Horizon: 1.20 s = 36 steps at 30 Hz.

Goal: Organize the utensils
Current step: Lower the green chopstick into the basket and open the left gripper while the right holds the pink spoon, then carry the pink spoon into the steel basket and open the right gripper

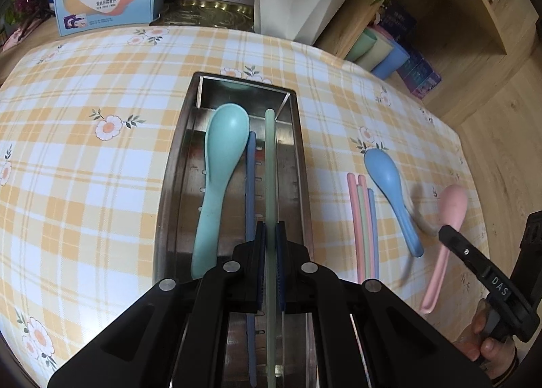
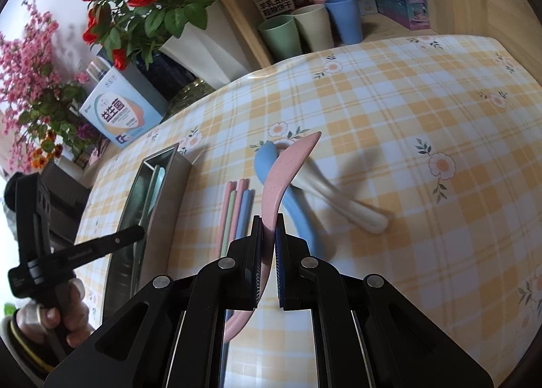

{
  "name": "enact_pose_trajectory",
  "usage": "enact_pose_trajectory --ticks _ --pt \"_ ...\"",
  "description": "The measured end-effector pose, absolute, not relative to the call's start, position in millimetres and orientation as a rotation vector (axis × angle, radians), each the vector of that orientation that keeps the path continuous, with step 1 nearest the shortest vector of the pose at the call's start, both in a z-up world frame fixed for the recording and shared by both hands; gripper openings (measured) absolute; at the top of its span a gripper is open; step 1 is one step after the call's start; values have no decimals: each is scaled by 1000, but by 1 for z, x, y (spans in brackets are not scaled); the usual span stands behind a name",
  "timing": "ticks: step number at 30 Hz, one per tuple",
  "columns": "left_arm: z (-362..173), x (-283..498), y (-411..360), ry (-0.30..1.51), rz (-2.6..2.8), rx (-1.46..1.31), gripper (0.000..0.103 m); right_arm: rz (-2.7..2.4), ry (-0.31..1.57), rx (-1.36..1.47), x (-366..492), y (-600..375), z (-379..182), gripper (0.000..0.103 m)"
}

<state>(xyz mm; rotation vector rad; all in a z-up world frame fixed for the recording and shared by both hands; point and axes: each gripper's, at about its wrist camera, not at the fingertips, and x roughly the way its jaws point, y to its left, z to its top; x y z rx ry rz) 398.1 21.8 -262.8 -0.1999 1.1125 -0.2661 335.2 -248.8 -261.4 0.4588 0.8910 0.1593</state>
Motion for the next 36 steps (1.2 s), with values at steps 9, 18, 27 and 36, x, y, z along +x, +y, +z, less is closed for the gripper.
enact_pose_trajectory --ticks 9,18,27,36 --pt "-270 400 18 1138 -260 -178 6 153 892 465 334 -253 -261 7" --pt "-261 396 16 1120 -257 -171 21 142 886 480 328 -258 -256 7" --pt "-242 383 16 1073 -260 -136 46 149 880 466 323 -255 -248 7" --pt "-215 365 28 974 -198 -76 96 160 878 432 316 -243 -233 7"
